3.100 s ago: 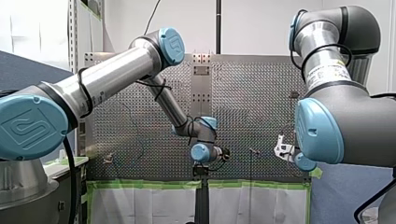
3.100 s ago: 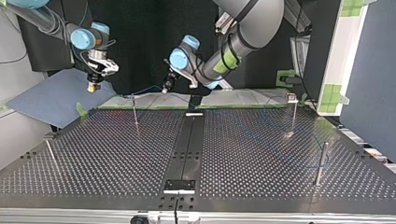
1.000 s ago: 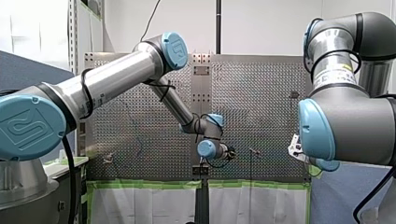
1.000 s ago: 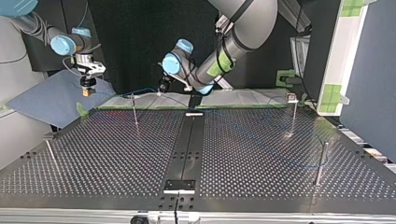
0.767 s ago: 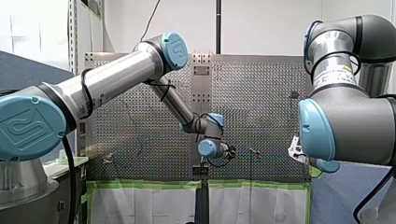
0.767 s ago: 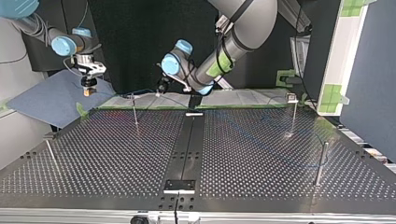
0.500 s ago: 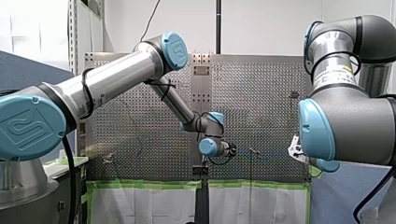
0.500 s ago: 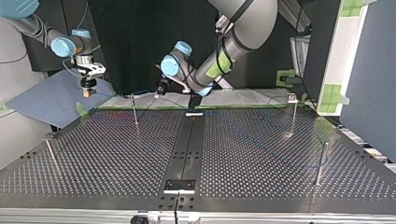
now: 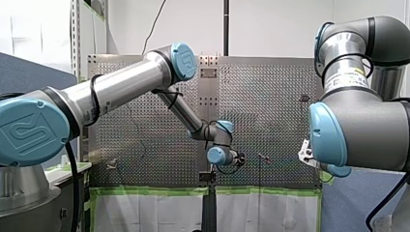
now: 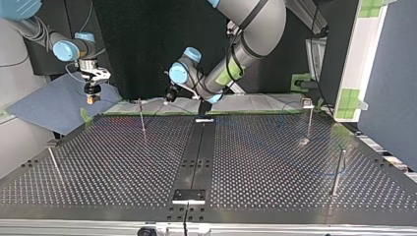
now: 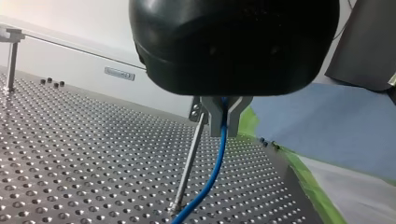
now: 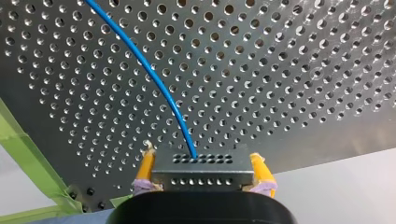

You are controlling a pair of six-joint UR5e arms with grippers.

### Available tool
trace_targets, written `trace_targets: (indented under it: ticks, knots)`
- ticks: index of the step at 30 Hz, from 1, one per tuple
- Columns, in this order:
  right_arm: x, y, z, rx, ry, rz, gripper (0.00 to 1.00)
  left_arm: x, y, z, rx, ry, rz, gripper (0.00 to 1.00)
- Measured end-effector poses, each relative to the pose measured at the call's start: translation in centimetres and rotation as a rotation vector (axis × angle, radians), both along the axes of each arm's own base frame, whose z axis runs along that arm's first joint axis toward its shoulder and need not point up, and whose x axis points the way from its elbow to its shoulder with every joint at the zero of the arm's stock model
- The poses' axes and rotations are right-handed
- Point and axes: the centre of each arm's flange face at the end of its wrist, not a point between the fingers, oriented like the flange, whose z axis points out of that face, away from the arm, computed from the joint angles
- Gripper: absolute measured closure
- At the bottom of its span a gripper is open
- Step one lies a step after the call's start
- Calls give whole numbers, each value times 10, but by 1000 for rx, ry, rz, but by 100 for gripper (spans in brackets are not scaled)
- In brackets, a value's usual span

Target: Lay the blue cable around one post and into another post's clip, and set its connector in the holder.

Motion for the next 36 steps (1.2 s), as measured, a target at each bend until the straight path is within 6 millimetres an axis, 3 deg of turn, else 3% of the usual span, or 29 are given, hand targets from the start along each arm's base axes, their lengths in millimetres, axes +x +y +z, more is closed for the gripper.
trace_targets:
  ticks: [7, 16, 26, 36]
  knots:
    - [1, 0, 0, -1, 1, 1, 98, 1, -1, 2, 25, -2, -6, 100]
    - [1, 0, -1, 8, 6, 3, 98, -17, -9, 1, 108, -2, -37, 100]
    - [-1, -2, 0, 41, 14, -4, 98, -15, -13, 34, 146, -66, -59, 100]
    - [-4, -8, 4, 49, 13, -10, 98, -12, -11, 37, 147, -66, -55, 100]
